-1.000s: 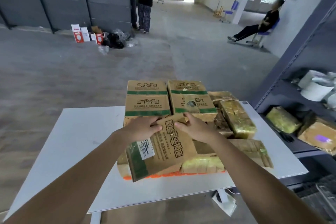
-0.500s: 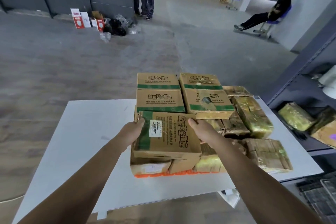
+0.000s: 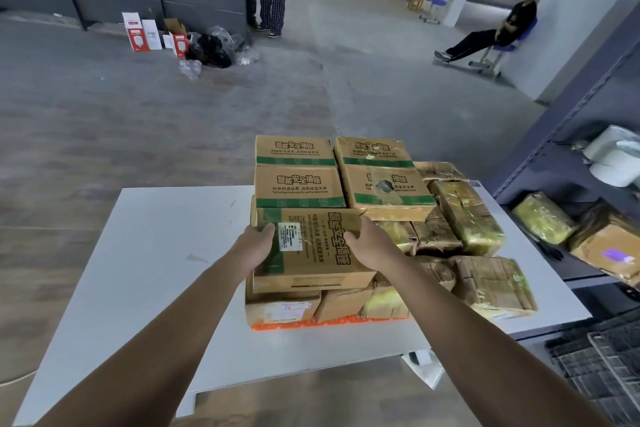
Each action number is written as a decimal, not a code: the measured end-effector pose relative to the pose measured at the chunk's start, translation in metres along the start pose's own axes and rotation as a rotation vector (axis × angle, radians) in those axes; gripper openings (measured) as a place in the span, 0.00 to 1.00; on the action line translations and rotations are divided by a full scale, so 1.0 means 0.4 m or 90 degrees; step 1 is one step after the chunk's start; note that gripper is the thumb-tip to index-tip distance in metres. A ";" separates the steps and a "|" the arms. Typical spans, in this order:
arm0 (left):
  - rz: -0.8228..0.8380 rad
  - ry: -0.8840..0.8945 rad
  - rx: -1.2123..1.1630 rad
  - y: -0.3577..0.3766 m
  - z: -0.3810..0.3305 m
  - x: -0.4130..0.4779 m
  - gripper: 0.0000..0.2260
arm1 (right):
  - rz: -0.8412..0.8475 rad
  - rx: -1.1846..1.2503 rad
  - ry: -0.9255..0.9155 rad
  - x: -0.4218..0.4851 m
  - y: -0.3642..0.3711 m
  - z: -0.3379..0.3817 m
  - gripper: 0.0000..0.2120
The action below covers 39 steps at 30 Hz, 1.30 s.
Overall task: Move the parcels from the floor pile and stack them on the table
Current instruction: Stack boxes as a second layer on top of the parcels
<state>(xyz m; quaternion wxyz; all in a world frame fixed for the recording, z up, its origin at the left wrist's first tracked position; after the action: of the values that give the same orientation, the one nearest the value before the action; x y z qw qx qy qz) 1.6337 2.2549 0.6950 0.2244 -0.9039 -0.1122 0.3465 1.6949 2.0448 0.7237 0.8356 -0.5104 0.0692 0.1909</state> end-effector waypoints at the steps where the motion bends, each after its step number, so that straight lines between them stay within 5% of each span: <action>1: -0.020 -0.003 0.001 0.000 -0.004 -0.004 0.20 | -0.008 0.000 -0.010 -0.008 -0.004 0.001 0.29; 11: -0.149 -0.016 0.007 -0.033 0.026 -0.112 0.23 | -0.088 -0.036 -0.177 -0.122 -0.039 0.065 0.26; 17: -0.252 0.001 -0.013 -0.055 0.131 -0.299 0.22 | -0.031 0.019 -0.329 -0.217 0.033 0.157 0.22; 29: -0.508 -0.151 -0.102 -0.243 0.651 -0.678 0.20 | 0.255 0.068 -0.523 -0.509 0.418 0.475 0.20; 39: -0.570 -0.326 -0.255 -0.427 1.175 -0.850 0.24 | 0.409 -0.038 -0.602 -0.759 0.866 0.783 0.20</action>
<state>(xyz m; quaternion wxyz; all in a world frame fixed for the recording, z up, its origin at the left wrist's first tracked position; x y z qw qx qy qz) 1.0578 2.4365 0.6634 0.1390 -0.6797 -0.6003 0.3979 1.2565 2.3855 0.6788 0.6611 -0.3465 -0.1658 0.6445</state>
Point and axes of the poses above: each hand's wrist, its own x-axis towards the middle knuckle, its own y-axis out of the palm, z = x × y, the point moved 3 cm from there along x, towards the middle knuckle, and after that the axes turned 5 degrees about -y, right-handed, at the moved point
